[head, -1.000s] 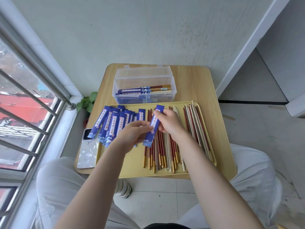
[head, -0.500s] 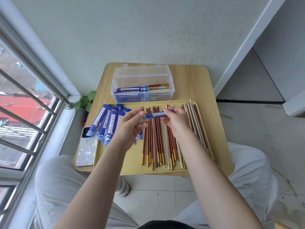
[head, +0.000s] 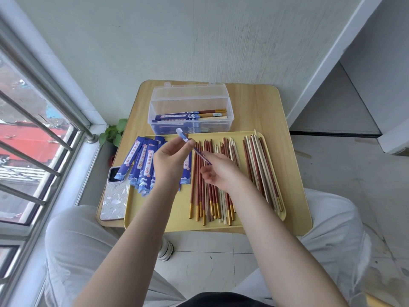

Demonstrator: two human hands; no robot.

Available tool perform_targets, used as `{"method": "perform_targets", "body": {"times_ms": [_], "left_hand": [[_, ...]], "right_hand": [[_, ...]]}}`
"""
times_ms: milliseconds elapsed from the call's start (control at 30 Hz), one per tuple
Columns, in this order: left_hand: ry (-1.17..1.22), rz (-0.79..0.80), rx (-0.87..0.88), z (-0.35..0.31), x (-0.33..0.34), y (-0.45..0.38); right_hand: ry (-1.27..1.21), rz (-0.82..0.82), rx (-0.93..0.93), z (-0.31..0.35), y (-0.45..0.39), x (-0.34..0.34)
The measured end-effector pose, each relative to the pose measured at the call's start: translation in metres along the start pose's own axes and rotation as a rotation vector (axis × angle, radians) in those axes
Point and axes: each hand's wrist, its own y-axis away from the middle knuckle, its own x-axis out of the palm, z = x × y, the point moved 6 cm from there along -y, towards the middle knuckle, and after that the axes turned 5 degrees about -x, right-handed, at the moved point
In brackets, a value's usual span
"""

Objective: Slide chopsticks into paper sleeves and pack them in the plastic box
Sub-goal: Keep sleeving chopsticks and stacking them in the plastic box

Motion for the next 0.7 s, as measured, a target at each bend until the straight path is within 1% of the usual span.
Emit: {"method": "perform_targets", "body": {"times_ms": [33, 100, 200, 233, 300, 400, 567, 700], "left_hand": [[-0.036, -0.029, 0.011, 0.002, -0.006, -0.003], [-0.111, -0.041, 0.025, 0.006, -0.013, -0.007], [-0.29, -0.003, 0.01, 0.014, -0.016, -0.013], [-0.37, 0.014, -0.006, 0.017, -0.015, -0.013], [-0.483, 0.048, -0.041, 0.027, -0.013, -0.011], [-0.543, 0.094, -0.088, 0.041, -0.011, -0.004], [-0.606, 0.081, -0.1, 0.051, -0.013, -0.003], [-0.611, 0.083, -0.136, 0.057, -0.015, -0.005]], "right_hand": [[0.132, -0.019, -0.03, 0.001, -0.002, -0.004], [0.392, -0.125, -0.142, 0.008, -0.003, -0.015], [0.914, -0.245, -0.289, 0.017, -0.007, -0.019], [1.062, -0.261, -0.297, 0.016, -0.008, -0.018], [1.23, -0.264, -0.269, 0.011, -0.01, -0.014], [1.293, -0.255, -0.248, 0.005, -0.012, -0.009], [1.178, -0.271, -0.179, 0.001, -0.015, -0.01], [1.147, -0.262, -0.189, 0.001, -0.015, -0.011]]}}
